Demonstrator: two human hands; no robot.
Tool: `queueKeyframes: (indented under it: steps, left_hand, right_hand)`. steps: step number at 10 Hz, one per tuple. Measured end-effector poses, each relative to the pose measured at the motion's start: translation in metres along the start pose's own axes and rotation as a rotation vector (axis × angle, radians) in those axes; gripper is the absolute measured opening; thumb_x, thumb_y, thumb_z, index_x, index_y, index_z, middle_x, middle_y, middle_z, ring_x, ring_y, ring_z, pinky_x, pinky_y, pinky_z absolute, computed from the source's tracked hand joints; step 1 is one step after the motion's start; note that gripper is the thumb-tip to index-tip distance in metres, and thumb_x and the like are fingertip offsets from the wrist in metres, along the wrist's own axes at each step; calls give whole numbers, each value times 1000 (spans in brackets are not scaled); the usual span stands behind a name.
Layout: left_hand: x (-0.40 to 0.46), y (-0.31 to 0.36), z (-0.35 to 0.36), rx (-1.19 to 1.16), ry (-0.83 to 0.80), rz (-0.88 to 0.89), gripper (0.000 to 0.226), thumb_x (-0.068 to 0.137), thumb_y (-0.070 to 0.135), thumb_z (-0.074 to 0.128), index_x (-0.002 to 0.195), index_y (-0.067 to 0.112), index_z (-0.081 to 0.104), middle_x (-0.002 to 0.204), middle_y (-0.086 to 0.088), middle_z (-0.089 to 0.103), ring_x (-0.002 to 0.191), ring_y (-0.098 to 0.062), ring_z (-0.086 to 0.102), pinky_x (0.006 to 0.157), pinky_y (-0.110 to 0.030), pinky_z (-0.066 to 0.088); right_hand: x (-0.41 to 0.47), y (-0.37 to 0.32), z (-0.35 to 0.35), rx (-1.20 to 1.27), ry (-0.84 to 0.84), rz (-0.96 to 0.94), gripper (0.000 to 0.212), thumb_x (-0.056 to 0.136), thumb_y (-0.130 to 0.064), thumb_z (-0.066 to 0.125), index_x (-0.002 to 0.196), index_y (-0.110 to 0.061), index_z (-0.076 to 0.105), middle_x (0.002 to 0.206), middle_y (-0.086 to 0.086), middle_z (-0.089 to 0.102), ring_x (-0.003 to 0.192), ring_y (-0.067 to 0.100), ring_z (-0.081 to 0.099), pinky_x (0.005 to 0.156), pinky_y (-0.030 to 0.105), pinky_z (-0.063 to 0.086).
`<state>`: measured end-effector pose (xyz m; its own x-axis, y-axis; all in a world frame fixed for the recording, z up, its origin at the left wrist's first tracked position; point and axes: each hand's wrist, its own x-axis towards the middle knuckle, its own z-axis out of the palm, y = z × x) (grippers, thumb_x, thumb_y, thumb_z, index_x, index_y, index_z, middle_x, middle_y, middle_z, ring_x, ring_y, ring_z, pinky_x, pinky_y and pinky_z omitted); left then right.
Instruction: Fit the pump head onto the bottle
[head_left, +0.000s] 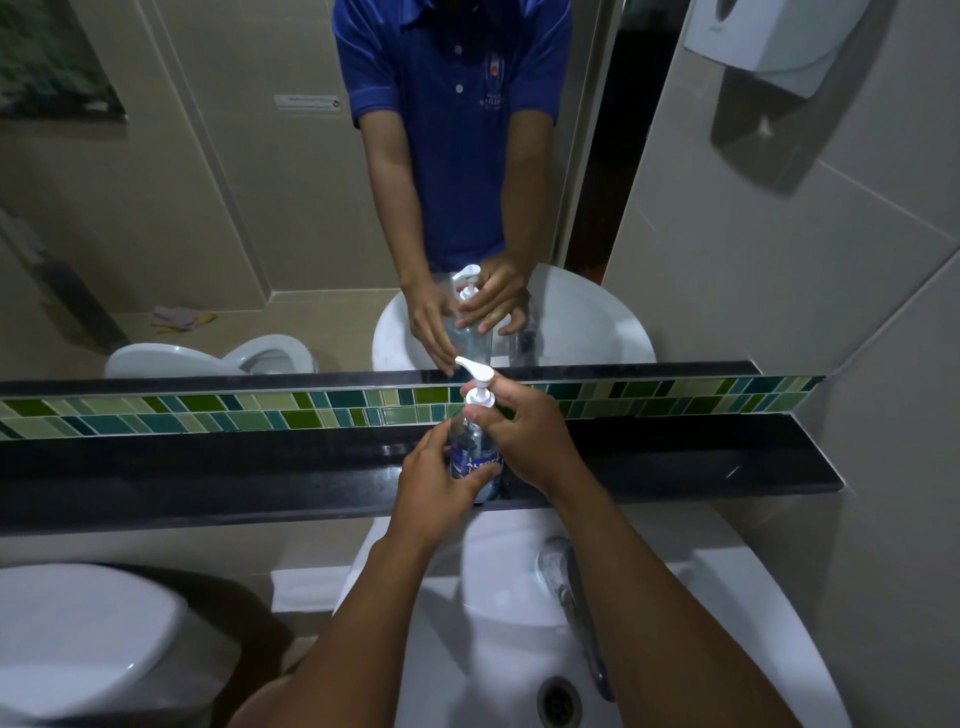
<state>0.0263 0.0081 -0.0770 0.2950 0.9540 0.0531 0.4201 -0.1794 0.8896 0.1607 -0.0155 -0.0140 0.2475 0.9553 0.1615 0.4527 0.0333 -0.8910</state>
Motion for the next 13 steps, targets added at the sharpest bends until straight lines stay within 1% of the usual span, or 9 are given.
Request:
queueKeyframes:
  steps: [2,3,4,6,8,9,10,12,13]
  left_hand:
    - [2,-3,4,0,27,14,62,71,35,85,127,28,58,117,8,67,99,-10,64,84,-25,52]
    - [2,-3,3,3,28,10,59,71,33,84,124,27,58,117,8,67,101,-11,64,83,-24,53]
    - [0,-5,4,-2,24,8,58,72,30,83,124,26,58,118,6,68,103,-10,64,82,-18,50]
    - [0,11,15,-65,-42,31,65,71,27,85,128,29,54,119,7,69,103,-10,67,85,-24,58]
    - [12,45,60,-122,-116,61,60,70,23,82,124,34,56,113,8,71,95,-8,71,83,-37,61]
    - [14,59,82,-142,-150,58,59,78,12,79,126,31,53,120,4,68,101,-10,69,84,-32,61]
    - [13,58,94,-143,-150,68,57,80,8,76,127,30,53,122,0,67,104,-13,68,85,-34,61]
    - [14,57,88,-91,-146,87,57,79,15,77,124,37,50,114,5,69,92,-2,67,75,-13,52]
    - [15,59,84,-106,-197,42,72,74,25,82,131,37,40,120,8,67,95,0,66,76,-11,50]
  right_hand:
    - [-3,0,13,-40,150,-36,31,88,-17,74,115,-3,73,99,5,77,73,-6,64,68,2,44]
    - [-5,4,15,-72,138,-11,35,83,-21,78,115,-8,71,97,0,76,77,2,65,71,7,47]
    - [-10,10,16,-87,166,0,34,78,-20,82,109,-11,73,101,3,79,90,14,73,82,29,59]
    - [-14,11,-1,-92,212,66,26,79,-22,80,102,-10,76,94,5,80,85,18,76,78,42,62]
    - [-13,20,-58,-85,278,98,27,81,-18,80,107,-13,75,93,-2,76,78,7,68,69,15,52]
    - [-16,29,-78,-67,291,117,31,82,-15,79,112,-11,74,96,-4,72,84,6,66,68,2,47]
    - [-19,39,-83,-54,299,125,31,82,-16,79,112,-12,73,99,-2,74,89,11,68,75,13,50]
    - [-19,43,-75,-27,271,129,33,83,-22,78,114,-14,73,104,2,78,95,15,73,87,39,60]
    - [-19,38,-81,29,201,176,49,83,-22,78,130,-19,65,122,-3,73,110,12,69,97,39,57]
